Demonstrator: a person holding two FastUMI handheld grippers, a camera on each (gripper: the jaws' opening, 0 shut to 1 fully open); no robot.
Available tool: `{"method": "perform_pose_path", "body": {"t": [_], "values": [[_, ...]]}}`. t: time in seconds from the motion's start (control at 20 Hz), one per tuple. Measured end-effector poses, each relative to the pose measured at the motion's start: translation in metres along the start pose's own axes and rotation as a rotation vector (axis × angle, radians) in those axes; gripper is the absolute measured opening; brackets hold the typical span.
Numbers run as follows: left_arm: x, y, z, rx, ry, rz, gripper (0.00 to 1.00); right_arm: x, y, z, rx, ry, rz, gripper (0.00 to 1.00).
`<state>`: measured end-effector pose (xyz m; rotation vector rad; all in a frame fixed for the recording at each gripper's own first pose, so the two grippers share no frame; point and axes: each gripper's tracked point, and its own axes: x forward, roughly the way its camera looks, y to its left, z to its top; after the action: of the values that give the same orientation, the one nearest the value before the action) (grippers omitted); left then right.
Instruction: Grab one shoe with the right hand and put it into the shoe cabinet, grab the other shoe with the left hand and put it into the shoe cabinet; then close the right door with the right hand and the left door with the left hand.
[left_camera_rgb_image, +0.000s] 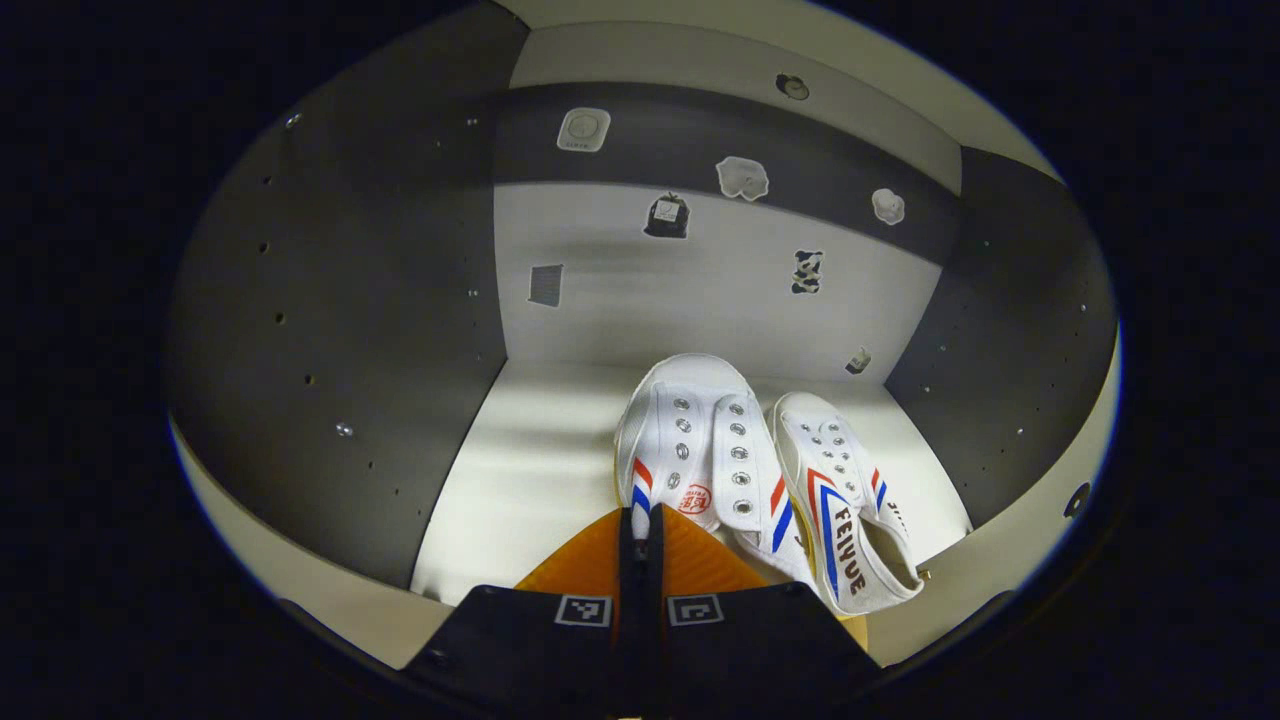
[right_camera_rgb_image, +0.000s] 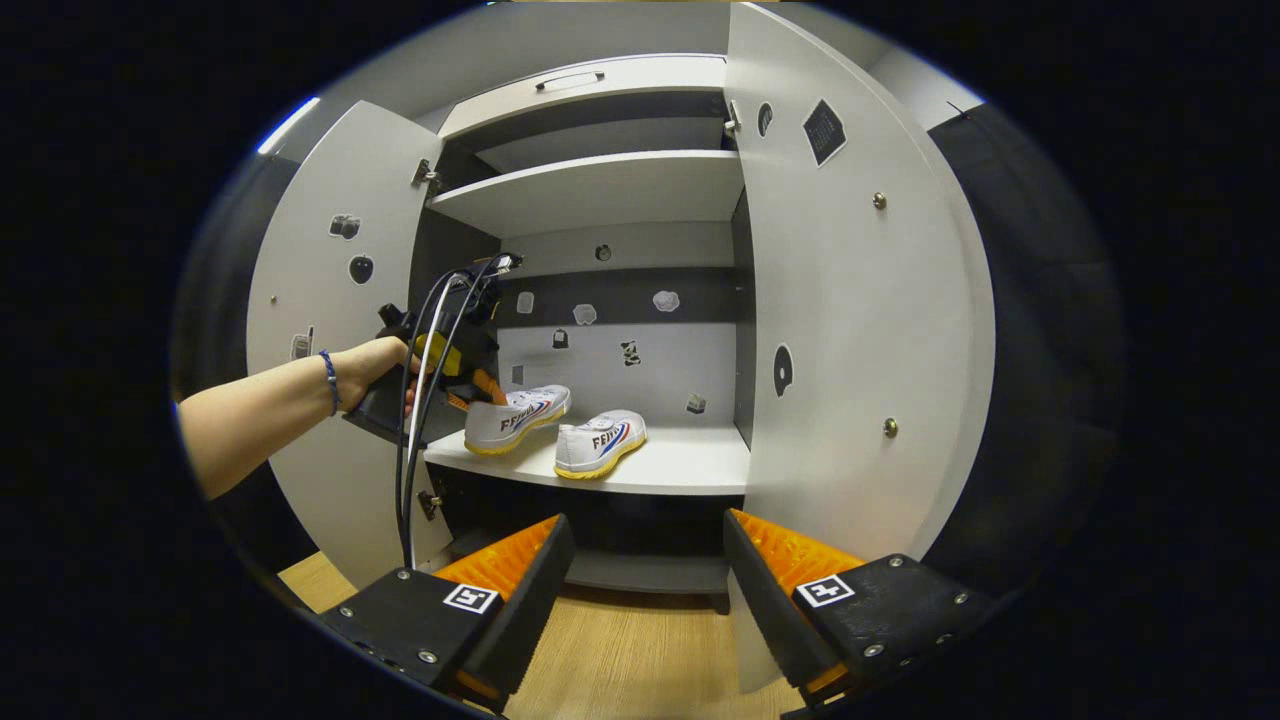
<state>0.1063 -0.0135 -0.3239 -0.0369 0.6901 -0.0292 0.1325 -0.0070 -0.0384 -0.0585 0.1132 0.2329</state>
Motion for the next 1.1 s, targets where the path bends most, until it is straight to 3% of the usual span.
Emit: {"method": "perform_pose_path", "body": {"t": [0.35,0.55,0.65,0.7,0.85,0.95,1.0,1.1], "values": [[0.023,0.010,-0.014,0.002,0.040,0.038,0.06,0.004,0.004,-0.005,-0.003,0.004,0.000,0.93],[0.026,0.010,-0.016,0.010,0.044,0.024,0.07,0.004,0.008,-0.003,0.007,0.004,0.002,0.93],[0.023,0.004,-0.013,0.023,0.031,0.001,0.19,0.004,0.011,-0.001,0.002,0.001,0.004,0.93],[0.021,0.002,-0.008,0.032,0.014,-0.003,0.30,0.004,0.014,0.000,0.001,0.001,0.007,0.93],[0.004,0.001,0.011,0.062,-0.063,0.017,0.34,0.000,0.018,0.003,-0.001,-0.006,0.005,0.93],[-0.015,-0.006,0.021,0.075,-0.111,0.004,0.61,-0.003,0.020,0.004,-0.002,-0.011,0.003,0.93],[-0.025,-0.010,0.027,0.078,-0.138,-0.006,0.80,-0.005,0.021,0.005,-0.001,-0.013,0.002,0.93],[-0.050,-0.018,0.035,0.091,-0.188,-0.020,0.90,-0.011,0.022,0.007,-0.002,-0.016,-0.001,0.93]]}}
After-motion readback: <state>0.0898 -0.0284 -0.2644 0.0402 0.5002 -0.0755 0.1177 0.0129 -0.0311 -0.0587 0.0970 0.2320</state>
